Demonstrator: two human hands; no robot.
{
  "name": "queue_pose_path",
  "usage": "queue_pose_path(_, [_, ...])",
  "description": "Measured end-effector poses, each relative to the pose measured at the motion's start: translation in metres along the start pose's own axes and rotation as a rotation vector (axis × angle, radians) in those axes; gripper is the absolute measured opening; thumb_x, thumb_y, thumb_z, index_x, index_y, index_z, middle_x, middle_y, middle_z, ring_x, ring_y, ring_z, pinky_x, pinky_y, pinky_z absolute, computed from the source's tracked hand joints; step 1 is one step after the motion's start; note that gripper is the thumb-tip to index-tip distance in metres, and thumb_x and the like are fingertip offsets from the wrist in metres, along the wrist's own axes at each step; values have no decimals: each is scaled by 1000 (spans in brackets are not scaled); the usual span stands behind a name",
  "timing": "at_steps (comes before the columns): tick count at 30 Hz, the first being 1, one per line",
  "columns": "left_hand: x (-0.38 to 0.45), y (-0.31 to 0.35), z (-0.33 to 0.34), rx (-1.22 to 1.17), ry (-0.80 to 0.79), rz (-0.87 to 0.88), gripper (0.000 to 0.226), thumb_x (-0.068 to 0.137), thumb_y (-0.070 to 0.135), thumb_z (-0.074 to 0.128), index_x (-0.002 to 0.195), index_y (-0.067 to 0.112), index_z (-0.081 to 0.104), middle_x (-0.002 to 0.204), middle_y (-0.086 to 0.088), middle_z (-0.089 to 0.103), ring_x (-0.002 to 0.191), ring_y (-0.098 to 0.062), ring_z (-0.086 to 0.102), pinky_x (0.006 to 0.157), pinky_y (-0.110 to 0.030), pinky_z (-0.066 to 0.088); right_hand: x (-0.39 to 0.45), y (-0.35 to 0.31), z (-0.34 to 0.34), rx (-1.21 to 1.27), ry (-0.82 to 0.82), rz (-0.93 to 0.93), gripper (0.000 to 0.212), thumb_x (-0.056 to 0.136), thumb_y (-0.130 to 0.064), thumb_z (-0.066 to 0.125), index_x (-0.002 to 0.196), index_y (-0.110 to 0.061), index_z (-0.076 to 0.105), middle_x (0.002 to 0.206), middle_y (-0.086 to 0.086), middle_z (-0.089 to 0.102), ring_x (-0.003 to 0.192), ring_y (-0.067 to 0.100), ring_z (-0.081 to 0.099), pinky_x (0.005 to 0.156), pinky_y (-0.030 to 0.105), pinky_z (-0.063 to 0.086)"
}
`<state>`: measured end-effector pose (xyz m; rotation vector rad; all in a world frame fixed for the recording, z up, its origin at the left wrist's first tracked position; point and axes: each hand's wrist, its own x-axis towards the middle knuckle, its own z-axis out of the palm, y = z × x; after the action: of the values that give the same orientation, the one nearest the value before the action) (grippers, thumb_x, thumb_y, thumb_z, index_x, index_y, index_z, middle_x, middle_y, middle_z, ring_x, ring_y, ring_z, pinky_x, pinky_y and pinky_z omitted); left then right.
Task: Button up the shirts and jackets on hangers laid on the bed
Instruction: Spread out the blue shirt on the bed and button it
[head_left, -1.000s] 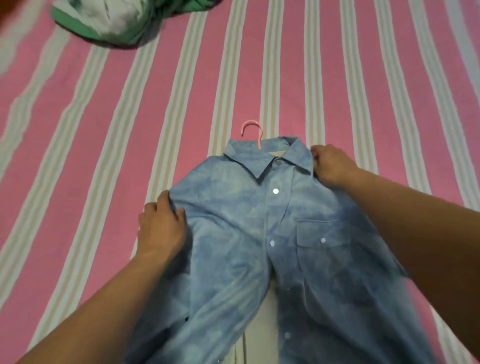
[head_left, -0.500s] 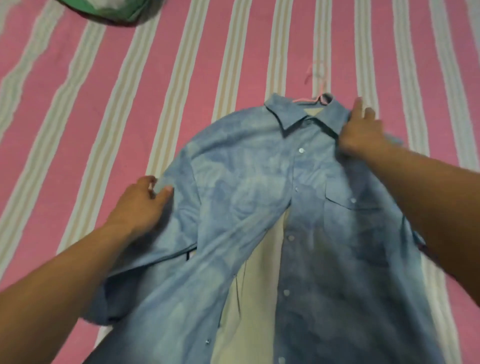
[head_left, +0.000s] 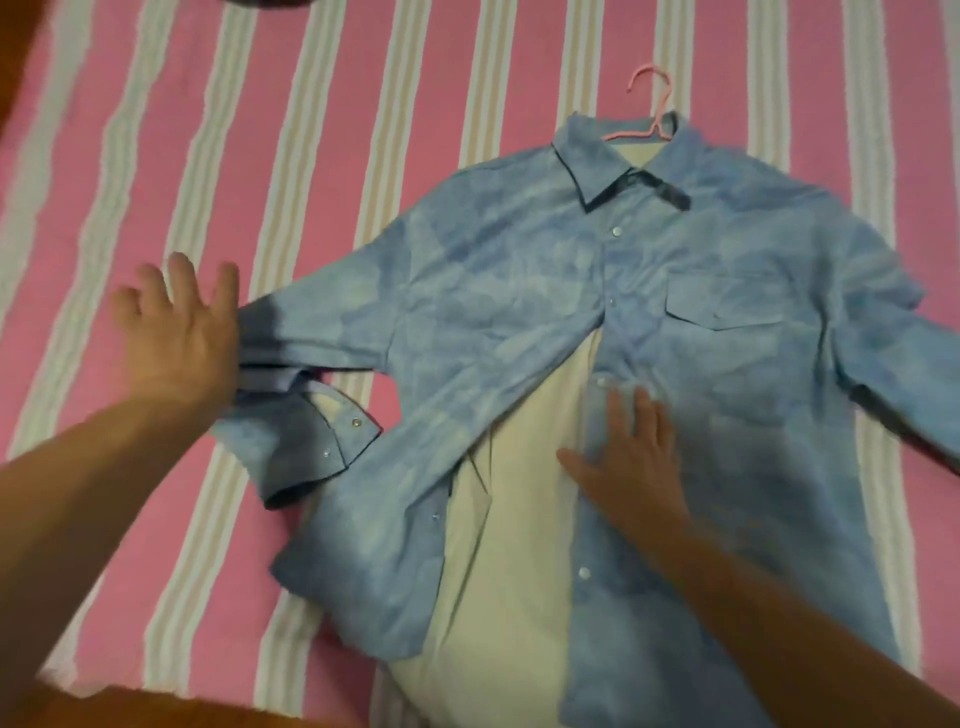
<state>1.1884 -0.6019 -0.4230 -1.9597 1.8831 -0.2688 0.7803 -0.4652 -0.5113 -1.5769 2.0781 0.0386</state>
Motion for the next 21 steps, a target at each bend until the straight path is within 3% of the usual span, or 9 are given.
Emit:
queue_pose_path(2, [-25, 40, -13, -181, 11, 103, 60, 80, 13, 70, 136, 8, 49, 132, -30, 42, 113, -48, 45, 89, -58, 42, -6, -11, 8, 19, -56, 81, 102, 79, -53, 69, 159, -16, 19, 165, 16, 14, 151, 42, 14, 119, 56, 20])
queue_pose_path(5, [-107, 122, -29, -532, -19, 279, 34, 90, 31, 64, 117, 10, 59, 117, -17, 52, 101, -40, 53, 79, -49, 50, -16, -21, 19, 15, -61, 182, 88, 84, -24, 58, 159, -12, 13, 167, 15, 9, 152, 40, 9, 123, 53, 16])
queue_pose_path(8, [-188, 163, -16, -569, -150, 292, 44, 86, 43, 66, 118, 15, 58, 126, -13, 52, 110, -37, 51, 89, -48, 48, -40, -15, 25, 56, -44, 204, 75, 94, -23, 51, 159, -14, 15, 166, 15, 9, 151, 39, 8, 122, 52, 14])
queue_pose_path(11, [-228, 145, 14, -510, -344, 23, 66, 80, 40, 76, 137, 20, 49, 139, -20, 44, 122, -45, 47, 95, -57, 46, -75, 2, 25, 28, -147, 188, 92, 87, -44, 62, 160, -20, 12, 167, 15, 5, 150, 40, 7, 121, 55, 14])
queue_pose_path(14, [-245, 118, 27, -446, -434, -14, 62, 88, 21, 67, 142, 22, 39, 133, -19, 45, 115, -47, 50, 76, -54, 55, -118, 12, 35, -135, -316, 78, 111, 79, -60, 65, 161, -25, -1, 167, 13, -9, 151, 44, -4, 118, 63, 11])
queue_pose_path(17, [-251, 97, 21, -478, -396, -12, 24, 93, 12, 61, 116, 18, 59, 104, -10, 60, 89, -37, 62, 66, -43, 52, -150, 6, 50, -199, -254, 18, 109, 70, -35, 71, 161, -18, 13, 168, 16, 3, 152, 45, 6, 115, 69, 19])
queue_pose_path(19, [-257, 86, 7, -536, -341, 1, 9, 92, 10, 63, 95, 18, 63, 85, -7, 64, 74, -34, 61, 60, -38, 47, -157, 4, 44, -187, -239, 52, 102, 79, -18, 63, 161, -18, 3, 167, 14, -2, 152, 42, 2, 120, 60, 17])
queue_pose_path(21, [-262, 78, -14, -645, -349, -37, 15, 96, 13, 59, 107, 22, 63, 83, -7, 67, 70, -31, 58, 59, -37, 42, -162, 10, 23, -101, -223, 98, 90, 82, -15, 62, 158, -16, 14, 160, 16, 17, 146, 37, 21, 119, 46, 26])
